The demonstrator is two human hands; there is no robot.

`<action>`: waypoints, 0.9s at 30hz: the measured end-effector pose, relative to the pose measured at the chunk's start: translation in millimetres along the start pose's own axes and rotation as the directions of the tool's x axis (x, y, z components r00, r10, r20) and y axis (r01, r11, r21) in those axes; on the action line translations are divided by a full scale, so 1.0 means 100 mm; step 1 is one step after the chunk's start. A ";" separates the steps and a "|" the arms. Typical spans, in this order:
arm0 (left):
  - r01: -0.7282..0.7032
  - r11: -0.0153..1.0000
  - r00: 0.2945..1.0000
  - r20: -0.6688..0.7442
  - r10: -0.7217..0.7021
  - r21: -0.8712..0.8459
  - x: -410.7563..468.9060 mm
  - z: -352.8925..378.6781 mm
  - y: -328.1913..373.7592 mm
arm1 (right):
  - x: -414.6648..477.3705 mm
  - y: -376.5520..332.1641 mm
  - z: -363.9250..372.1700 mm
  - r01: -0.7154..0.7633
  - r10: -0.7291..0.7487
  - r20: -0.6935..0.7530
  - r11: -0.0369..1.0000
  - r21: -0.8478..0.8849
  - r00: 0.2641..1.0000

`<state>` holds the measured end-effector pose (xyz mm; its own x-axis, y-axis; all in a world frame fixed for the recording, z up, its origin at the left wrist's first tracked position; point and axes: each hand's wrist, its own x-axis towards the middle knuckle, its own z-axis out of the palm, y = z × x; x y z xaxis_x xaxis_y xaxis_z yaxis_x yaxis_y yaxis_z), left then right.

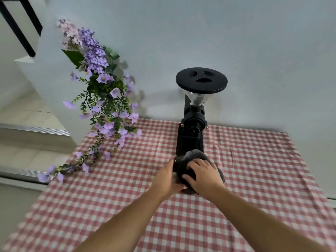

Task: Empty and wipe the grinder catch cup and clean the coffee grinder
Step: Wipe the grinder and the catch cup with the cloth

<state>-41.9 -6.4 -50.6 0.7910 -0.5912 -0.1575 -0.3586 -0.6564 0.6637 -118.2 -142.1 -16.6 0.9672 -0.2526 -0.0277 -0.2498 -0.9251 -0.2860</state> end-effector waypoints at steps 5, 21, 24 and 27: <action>-0.004 0.999 1.000 0.011 0.004 0.041 0.05 0.00 0.03 | 0.06 -0.04 0.17 0.101 -0.087 0.058 0.946 -0.308 0.995; -0.041 0.999 0.998 -0.044 0.040 -0.018 0.05 0.03 0.00 | 0.18 0.11 -0.02 0.037 -0.021 -0.113 0.990 0.138 0.993; -0.010 1.000 1.000 -0.027 0.010 0.004 0.05 0.02 0.00 | 0.05 0.09 0.12 0.265 -0.268 -0.001 0.952 -0.155 0.963; -0.061 0.995 0.998 -0.022 0.063 0.079 0.03 0.03 -0.01 | -0.11 0.27 0.17 0.395 -0.413 -0.025 0.886 -0.244 0.910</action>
<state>-40.5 -8.8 -54.1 0.7775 -0.6209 -0.0996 -0.4442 -0.6544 0.6119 -134.7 -159.9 -40.7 0.9825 0.1451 0.1167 0.1496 -0.9883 -0.0309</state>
